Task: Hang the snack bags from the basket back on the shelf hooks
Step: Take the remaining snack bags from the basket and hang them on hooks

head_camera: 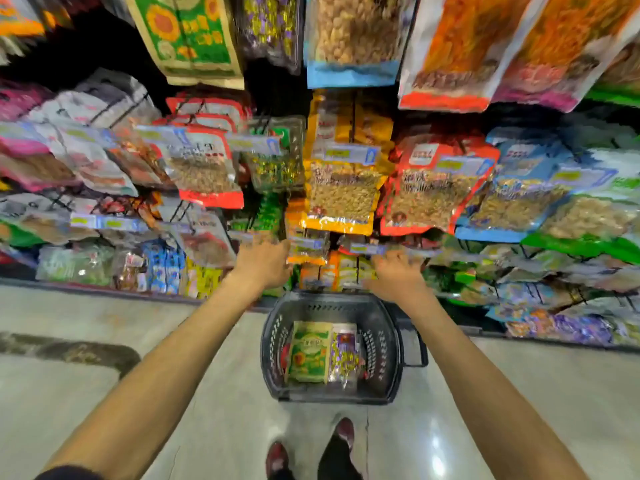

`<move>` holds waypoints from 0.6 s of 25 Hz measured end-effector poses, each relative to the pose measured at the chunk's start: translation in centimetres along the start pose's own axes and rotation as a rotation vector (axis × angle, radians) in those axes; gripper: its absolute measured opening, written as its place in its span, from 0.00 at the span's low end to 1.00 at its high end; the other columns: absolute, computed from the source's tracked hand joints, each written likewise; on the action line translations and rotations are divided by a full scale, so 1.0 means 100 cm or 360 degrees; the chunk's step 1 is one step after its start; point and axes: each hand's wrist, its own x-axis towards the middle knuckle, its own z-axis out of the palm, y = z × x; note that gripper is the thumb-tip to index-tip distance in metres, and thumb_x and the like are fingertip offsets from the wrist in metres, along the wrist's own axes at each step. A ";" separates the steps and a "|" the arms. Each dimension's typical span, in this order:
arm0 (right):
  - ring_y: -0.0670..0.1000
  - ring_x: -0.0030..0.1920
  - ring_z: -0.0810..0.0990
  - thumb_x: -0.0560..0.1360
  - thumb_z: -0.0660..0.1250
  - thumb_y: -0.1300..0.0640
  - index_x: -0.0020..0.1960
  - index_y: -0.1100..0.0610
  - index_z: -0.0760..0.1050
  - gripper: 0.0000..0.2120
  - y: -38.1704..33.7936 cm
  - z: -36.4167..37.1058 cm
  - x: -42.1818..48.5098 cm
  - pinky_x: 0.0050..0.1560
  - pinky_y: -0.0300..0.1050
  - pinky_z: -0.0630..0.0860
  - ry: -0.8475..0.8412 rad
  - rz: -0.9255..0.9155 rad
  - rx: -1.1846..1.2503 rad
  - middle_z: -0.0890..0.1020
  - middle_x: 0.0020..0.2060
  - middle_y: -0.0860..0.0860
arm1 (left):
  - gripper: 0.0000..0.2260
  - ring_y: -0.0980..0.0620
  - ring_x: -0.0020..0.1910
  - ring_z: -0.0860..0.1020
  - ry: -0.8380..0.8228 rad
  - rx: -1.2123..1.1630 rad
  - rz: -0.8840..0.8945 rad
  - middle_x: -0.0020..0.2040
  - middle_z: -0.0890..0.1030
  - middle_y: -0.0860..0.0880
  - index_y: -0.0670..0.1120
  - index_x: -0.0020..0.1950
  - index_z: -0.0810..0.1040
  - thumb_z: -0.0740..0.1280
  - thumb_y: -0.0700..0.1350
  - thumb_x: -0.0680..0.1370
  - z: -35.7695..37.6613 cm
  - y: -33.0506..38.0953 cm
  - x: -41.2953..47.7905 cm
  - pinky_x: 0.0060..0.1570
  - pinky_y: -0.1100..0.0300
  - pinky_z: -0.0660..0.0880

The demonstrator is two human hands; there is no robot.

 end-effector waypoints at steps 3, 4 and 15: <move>0.63 0.69 0.67 0.80 0.60 0.41 0.74 0.56 0.64 0.28 0.009 0.057 0.024 0.65 0.61 0.70 -0.0232 -0.0033 0.0055 0.67 0.71 0.60 | 0.24 0.37 0.69 0.69 -0.0200 -0.0017 -0.0068 0.70 0.72 0.40 0.46 0.72 0.68 0.61 0.57 0.80 0.058 0.011 0.008 0.66 0.42 0.66; 0.64 0.68 0.68 0.80 0.60 0.40 0.73 0.57 0.65 0.28 0.010 0.077 0.031 0.64 0.62 0.70 -0.0286 -0.0034 0.0080 0.68 0.70 0.60 | 0.22 0.38 0.68 0.70 -0.0280 -0.0077 -0.0078 0.68 0.73 0.41 0.46 0.70 0.70 0.61 0.56 0.80 0.080 0.012 0.012 0.67 0.41 0.64; 0.62 0.58 0.78 0.78 0.62 0.44 0.61 0.57 0.76 0.19 0.014 0.352 0.102 0.59 0.55 0.77 -0.0908 0.0141 0.0281 0.79 0.58 0.60 | 0.17 0.38 0.61 0.76 -0.0847 -0.0315 -0.0021 0.63 0.78 0.40 0.46 0.65 0.74 0.60 0.52 0.80 0.346 0.015 0.087 0.57 0.48 0.75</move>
